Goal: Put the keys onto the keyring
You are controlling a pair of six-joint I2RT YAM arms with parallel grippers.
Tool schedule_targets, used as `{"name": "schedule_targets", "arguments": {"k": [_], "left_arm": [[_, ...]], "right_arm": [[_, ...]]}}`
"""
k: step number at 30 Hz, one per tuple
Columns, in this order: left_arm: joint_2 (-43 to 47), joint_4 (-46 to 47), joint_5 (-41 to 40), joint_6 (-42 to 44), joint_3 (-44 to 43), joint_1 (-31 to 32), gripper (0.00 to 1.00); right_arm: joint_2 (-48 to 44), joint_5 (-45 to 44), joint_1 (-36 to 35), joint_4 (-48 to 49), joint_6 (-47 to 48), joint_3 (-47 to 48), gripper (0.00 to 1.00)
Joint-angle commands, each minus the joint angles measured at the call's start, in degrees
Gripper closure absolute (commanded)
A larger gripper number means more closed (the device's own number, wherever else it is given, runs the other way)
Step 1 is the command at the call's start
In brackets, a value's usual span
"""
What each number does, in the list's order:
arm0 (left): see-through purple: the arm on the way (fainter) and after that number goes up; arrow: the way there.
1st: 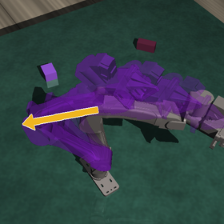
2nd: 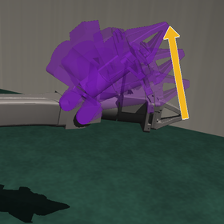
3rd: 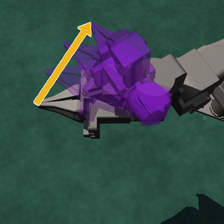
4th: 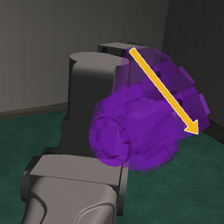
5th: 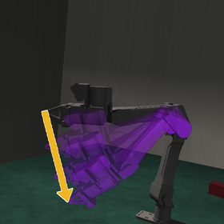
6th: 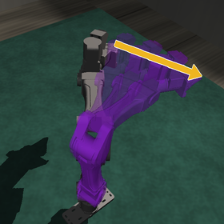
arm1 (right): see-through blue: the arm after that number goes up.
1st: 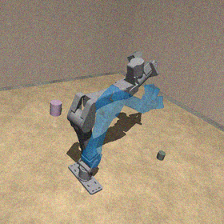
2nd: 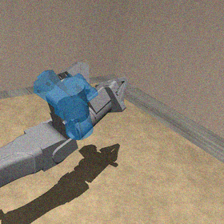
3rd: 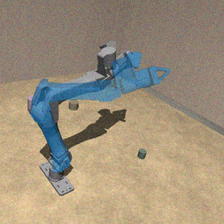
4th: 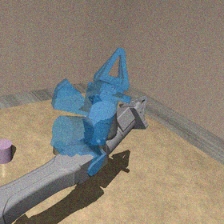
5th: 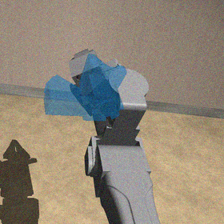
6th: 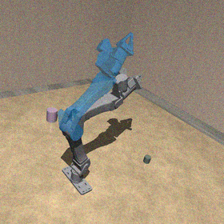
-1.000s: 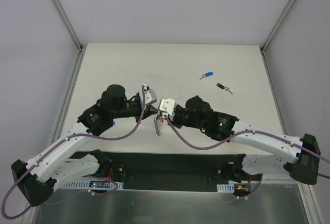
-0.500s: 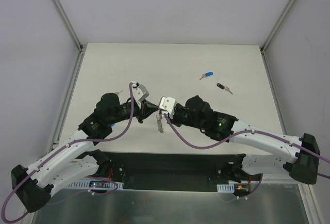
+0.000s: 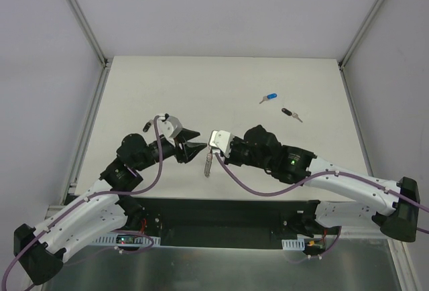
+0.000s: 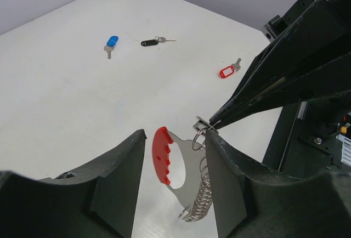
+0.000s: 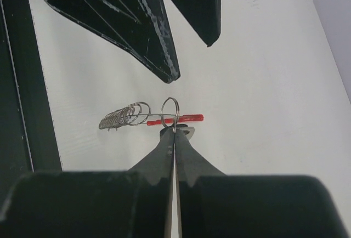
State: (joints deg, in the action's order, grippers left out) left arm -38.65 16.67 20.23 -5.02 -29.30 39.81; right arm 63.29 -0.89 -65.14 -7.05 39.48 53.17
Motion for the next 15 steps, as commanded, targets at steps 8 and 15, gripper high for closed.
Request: {"name": "schedule_targets", "arguments": {"k": [8,15], "left_arm": [[-3.4,6.6,6.0,8.4,-0.3,0.4,0.53],[-6.6,8.3,22.0,15.1,-1.7,-4.2,0.5]], "right_arm": [[-1.6,0.1,-0.2,-7.7,3.8,6.0,0.99],[-1.8,2.2,0.1,-8.9,4.0,6.4,0.99]]}}
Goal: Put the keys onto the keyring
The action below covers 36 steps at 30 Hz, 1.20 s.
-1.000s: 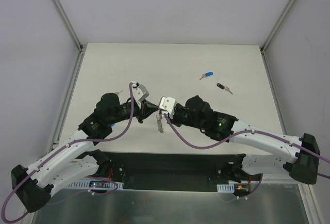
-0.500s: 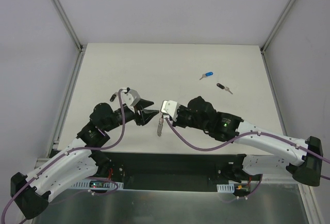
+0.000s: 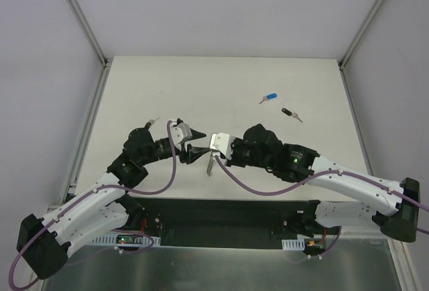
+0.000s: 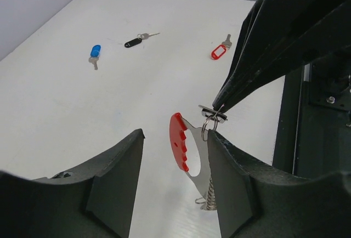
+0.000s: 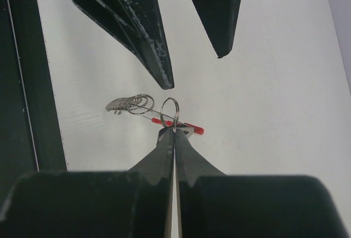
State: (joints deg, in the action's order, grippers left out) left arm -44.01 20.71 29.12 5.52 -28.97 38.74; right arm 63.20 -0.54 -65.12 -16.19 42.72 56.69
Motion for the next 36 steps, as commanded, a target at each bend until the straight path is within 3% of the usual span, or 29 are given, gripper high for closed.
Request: {"name": "schedule_targets", "arguments": {"k": [1,5,14,32,36], "left_arm": [[-1.8,4.2,14.9,4.5,-2.8,-5.2,0.51],[-6.3,-0.1,23.2,6.2,-6.2,-7.2,0.58],[-11.1,-4.4,30.0,7.0,-10.1,-7.0,0.69],[-14.8,-7.4,26.2,7.6,-11.2,-4.1,0.9],[-14.6,-7.3,24.7,7.1,-11.4,-3.6,1.0]], "right_arm": [[-1.7,1.8,0.0,0.1,0.8,2.9,0.99],[-1.8,2.3,0.1,0.0,0.8,2.8,0.98],[-1.8,2.8,0.0,0.2,0.8,3.0,0.99],[-0.5,2.9,0.1,0.4,0.3,3.8,0.99],[0.0,2.8,0.1,0.4,0.3,4.0,0.99]]}}
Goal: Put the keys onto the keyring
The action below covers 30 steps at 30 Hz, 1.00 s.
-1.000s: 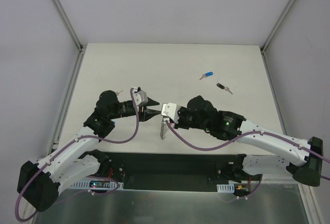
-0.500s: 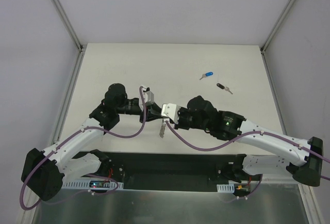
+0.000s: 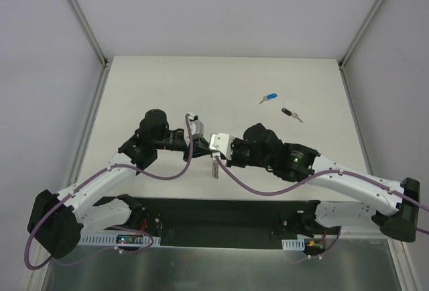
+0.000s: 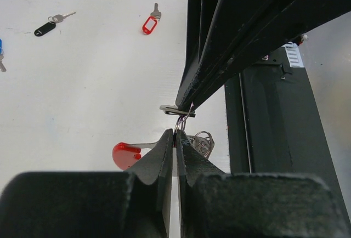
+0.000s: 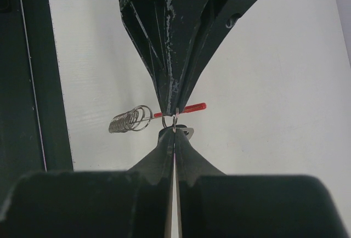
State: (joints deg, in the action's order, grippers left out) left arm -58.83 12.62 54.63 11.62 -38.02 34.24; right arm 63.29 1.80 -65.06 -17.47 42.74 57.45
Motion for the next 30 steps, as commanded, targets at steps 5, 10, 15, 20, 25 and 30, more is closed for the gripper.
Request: {"name": "schedule_targets", "arguments": {"k": [5,10,15,20,25,30], "left_arm": [[2.5,5.6,-5.9,-3.7,-0.1,1.0,1.0],[6.5,11.4,-12.0,-9.8,4.0,1.0,1.0],[10.7,24.8,-16.9,-19.9,10.6,1.0,1.0],[11.8,28.9,-18.7,-24.9,11.9,1.0,1.0],[12.2,33.4,-20.7,-28.2,13.3,1.0,1.0],[12.3,33.2,-20.0,-27.8,13.9,1.0,1.0]], "right_arm": [[-0.4,-0.6,0.0,1.3,0.0,2.7,0.99],[-2.0,-1.5,0.0,1.1,-0.9,1.0,0.99],[-2.9,-1.1,0.0,1.5,-2.8,-0.8,0.99],[-1.8,1.1,-0.2,3.1,-4.5,-1.4,0.99],[0.5,1.9,-0.9,4.7,-5.6,-1.6,0.99],[0.7,0.0,-1.0,4.9,-5.1,-1.4,0.99]]}}
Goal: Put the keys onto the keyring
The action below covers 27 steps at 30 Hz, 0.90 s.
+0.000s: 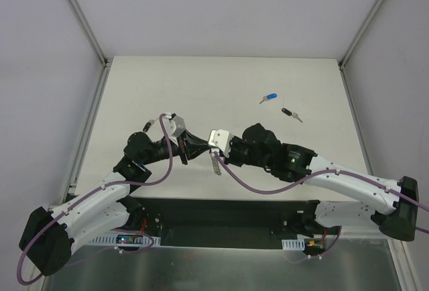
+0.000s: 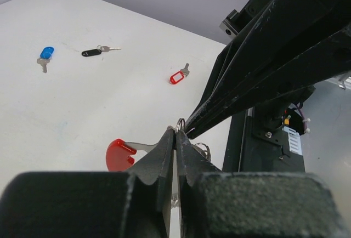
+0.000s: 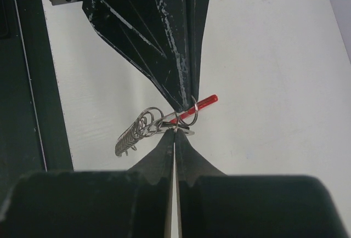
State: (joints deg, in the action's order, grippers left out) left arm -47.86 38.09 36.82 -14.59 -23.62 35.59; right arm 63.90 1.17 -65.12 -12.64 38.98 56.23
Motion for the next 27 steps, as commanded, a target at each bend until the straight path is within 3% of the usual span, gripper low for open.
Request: {"name": "schedule_targets", "arguments": {"k": [1,5,8,15,27], "left_arm": [[1.4,7.3,-2.1,-0.9,-0.4,-0.3,0.94],[2.6,4.0,-2.2,1.8,0.9,-0.3,0.67],[4.0,0.6,-2.8,5.0,0.9,-0.3,0.58],[4.2,-5.3,0.0,12.2,-1.4,-0.4,0.5],[-5.3,-10.7,11.1,23.2,-9.9,-0.5,0.49]], "right_arm": [[-0.3,-0.6,-1.0,0.0,-1.3,-0.1,0.99],[-1.7,-3.5,-0.9,-0.9,0.4,0.9,0.99],[-2.1,-4.2,-0.9,-2.8,1.9,2.6,0.99],[-2.6,-2.7,-1.0,-6.4,4.3,5.1,0.99],[-2.9,1.9,-0.9,-10.3,6.7,6.6,0.99]]}}
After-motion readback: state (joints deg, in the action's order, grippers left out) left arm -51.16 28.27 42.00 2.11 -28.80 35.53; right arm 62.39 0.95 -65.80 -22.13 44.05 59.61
